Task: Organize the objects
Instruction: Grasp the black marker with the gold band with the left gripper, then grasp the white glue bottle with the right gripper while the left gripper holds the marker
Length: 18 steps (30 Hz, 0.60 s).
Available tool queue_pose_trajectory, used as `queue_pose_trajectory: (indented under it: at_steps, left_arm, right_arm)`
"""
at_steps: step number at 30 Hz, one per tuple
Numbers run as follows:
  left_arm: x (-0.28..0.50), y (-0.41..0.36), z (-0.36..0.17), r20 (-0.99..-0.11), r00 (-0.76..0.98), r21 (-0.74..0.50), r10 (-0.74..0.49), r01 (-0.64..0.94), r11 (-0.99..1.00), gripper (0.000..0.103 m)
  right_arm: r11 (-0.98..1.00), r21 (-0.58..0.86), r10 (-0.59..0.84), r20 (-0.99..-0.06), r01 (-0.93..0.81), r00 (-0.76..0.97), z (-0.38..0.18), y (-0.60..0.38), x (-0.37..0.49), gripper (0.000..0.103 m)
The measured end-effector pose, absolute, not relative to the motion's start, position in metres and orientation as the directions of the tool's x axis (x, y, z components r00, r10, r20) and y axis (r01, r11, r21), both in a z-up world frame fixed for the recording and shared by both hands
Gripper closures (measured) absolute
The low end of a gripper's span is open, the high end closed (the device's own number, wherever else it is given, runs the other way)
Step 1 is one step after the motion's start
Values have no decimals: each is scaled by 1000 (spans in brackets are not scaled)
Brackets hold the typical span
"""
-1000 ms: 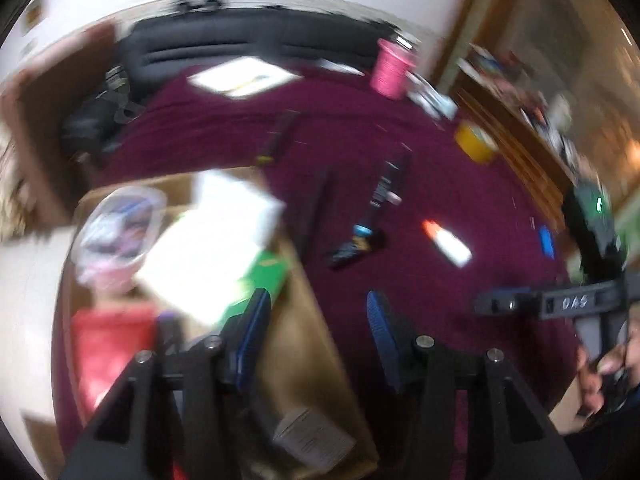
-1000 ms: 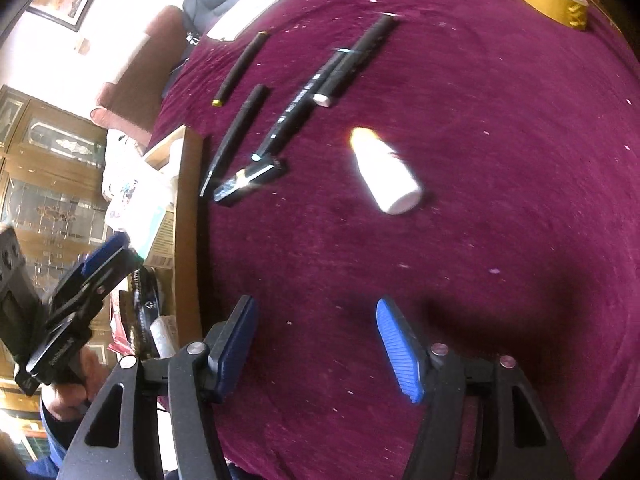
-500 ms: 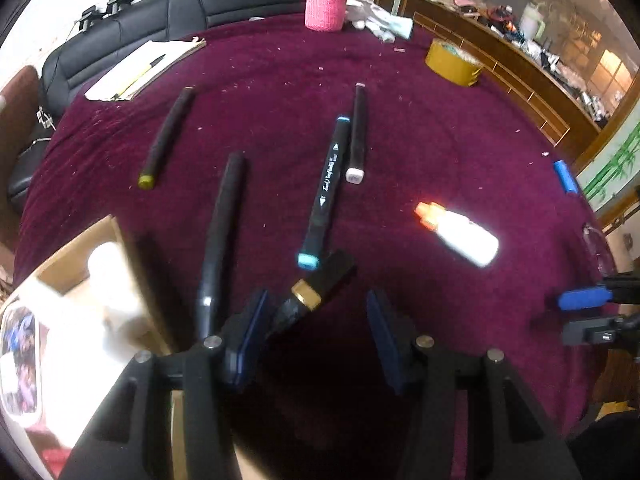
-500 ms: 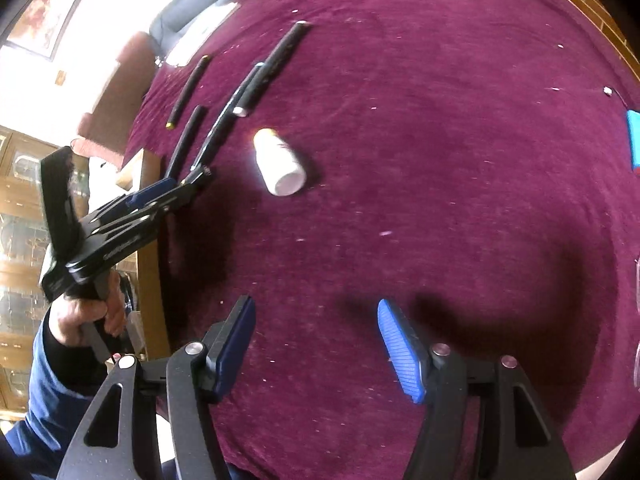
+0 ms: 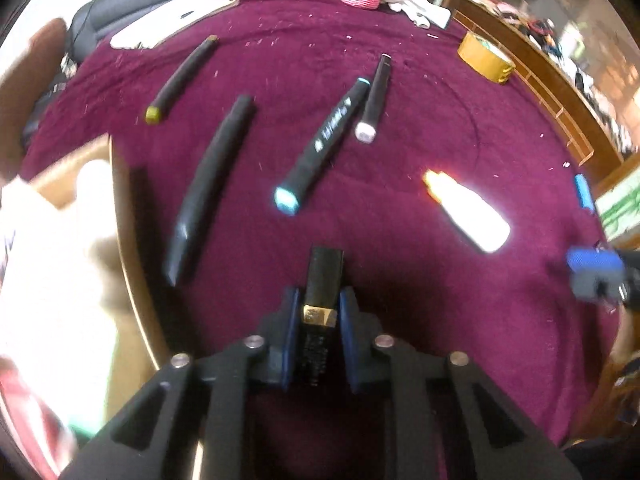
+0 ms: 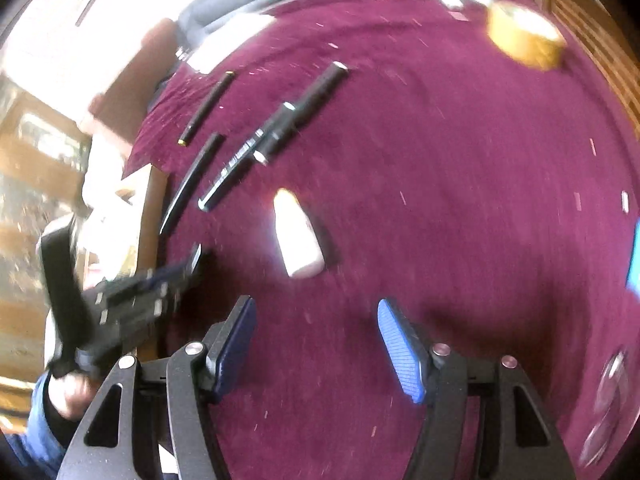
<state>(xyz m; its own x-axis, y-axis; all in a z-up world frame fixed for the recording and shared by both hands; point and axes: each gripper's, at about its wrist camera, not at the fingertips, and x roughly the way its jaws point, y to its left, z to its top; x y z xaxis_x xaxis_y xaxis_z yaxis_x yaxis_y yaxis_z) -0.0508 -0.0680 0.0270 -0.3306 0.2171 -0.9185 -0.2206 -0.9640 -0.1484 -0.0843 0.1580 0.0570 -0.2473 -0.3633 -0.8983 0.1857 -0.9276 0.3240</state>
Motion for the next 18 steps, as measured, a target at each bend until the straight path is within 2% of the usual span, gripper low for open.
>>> queue_pose_trajectory:
  at_steps: [7,8,10,11,12,18]
  left_arm:
    - [-21,-60,27,-913,-347,-163,215,-172,-971,84]
    - [-19,-60,27,-913,-348,-164,214,-169,-972,84]
    - [-18,-61,28,-910,-354,-170,216,-157,-973,84]
    - [-17,-62,28,-908,-358,-173,217,-150,-973,84]
    - [-17,-62,28,-907,-361,-174,216,-145,-974,84]
    - [-13,-61,27,-898,-391,-165,203,-129,-978,85]
  right_arm:
    - [-922,238,-304,-933,305,-191,35,114,-123,35]
    - [-923,223,-289,-940,314,-181,30,110,-125,38]
    - [-922,215,-278,-946,323,-165,22,105,-128,56]
    - [-920,208,-271,-950,331,-155,19,102,-128,69]
    - [-922,191,-255,-955,338,-155,17,100,-127,73]
    - [-920,244,-300,-942,306,-151,21,114,-108,73]
